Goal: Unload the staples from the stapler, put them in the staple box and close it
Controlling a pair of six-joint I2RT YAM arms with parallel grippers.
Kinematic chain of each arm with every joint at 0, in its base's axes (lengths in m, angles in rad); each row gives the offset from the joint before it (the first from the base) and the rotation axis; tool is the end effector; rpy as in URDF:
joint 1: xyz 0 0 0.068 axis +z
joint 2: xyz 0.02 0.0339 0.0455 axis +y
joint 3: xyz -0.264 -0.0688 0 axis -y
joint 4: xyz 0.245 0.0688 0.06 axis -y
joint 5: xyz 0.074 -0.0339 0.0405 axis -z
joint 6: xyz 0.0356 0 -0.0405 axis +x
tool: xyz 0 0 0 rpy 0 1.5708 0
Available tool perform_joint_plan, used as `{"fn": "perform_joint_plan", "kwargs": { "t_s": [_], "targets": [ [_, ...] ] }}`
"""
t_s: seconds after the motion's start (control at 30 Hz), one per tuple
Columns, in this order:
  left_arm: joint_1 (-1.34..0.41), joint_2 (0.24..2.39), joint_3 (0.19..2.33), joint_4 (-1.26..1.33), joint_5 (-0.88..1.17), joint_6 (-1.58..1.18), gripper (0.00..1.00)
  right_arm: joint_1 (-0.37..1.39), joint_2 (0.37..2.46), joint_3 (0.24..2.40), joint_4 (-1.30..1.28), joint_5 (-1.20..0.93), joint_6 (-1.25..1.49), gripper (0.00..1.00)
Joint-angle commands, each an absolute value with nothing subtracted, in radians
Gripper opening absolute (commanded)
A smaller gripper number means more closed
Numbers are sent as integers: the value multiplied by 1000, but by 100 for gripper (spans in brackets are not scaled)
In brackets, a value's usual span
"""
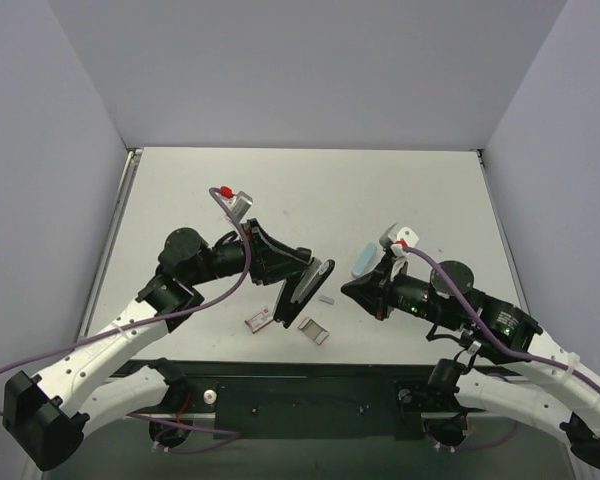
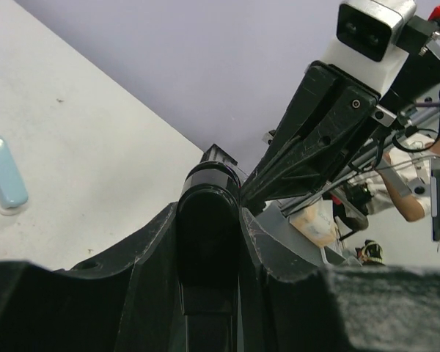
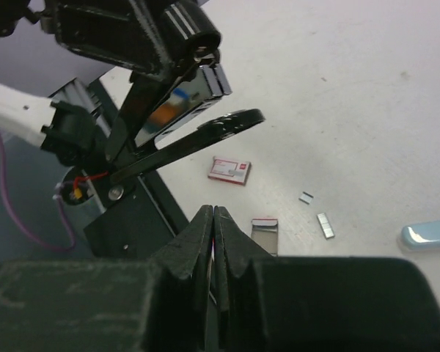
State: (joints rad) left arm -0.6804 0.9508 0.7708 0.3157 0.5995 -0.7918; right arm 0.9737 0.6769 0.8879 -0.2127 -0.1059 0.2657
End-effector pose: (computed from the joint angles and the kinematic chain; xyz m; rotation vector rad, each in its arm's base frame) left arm 0.1590 -0.1545 0.3575 0.4728 1.6158 -1.5843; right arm 0.0816 0.1267 0.3887 -0.6622 1.5367 1.0409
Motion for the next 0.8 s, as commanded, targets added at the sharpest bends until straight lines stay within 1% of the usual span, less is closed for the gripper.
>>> {"fn": "perform_joint_plan", "kwargs": {
  "t_s": [0.0,0.2,0.33,0.6,0.7,0.77],
  "targets": [
    [-692,956,811,465,728,-778,0,966,725,959,-252,-328,224,0],
    [-721,976,824,468,781,-753,0,968,813,1026,-230,-367,186,0],
    [-761,989,828,474,817,-729,0,966,911,1075,-198,-411,149,0],
    [-919,1109,906,451,959,-651,0,963,1083,1212,-110,-544,65,0],
    [-966,1123,916,419,951,-600,0,962,1107,1256,-110,-572,52,0],
    [-966,1120,920,382,930,-578,0,960,1101,1250,-115,-574,52,0]
  ]
}}
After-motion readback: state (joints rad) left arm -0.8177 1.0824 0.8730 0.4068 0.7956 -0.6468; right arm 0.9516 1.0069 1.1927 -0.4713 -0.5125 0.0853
